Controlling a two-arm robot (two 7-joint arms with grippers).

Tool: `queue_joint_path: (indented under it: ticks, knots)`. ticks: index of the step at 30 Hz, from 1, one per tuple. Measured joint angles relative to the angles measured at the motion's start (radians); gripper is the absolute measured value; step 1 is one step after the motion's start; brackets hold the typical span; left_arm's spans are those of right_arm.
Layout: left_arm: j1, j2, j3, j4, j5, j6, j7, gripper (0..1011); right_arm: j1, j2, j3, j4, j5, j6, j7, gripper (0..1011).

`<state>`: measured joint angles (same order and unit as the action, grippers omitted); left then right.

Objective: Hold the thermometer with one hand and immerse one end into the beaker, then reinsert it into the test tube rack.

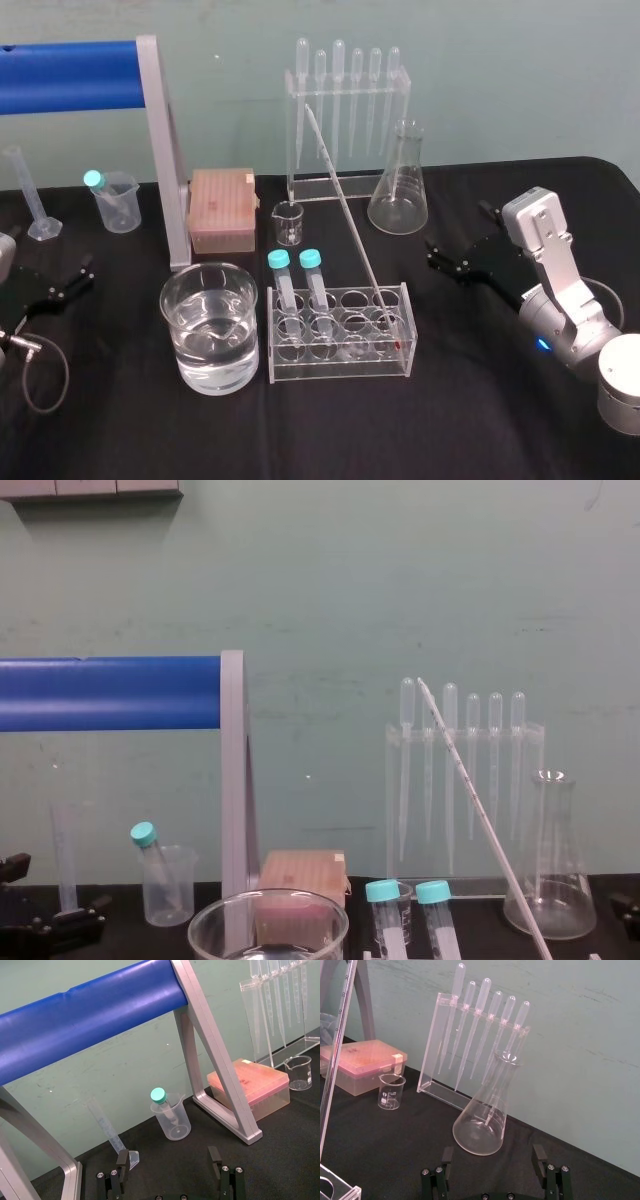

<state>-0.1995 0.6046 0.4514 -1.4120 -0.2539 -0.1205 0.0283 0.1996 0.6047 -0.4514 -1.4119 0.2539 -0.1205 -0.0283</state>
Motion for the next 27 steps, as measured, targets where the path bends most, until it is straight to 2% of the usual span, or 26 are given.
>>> queue_joint_path:
  ticks: [27]
  knots:
    - [0.000,0.000,0.000,0.000,0.000,0.000,0.000,1008,0.000,0.000,0.000,0.000,0.000,0.000,0.000,1000]
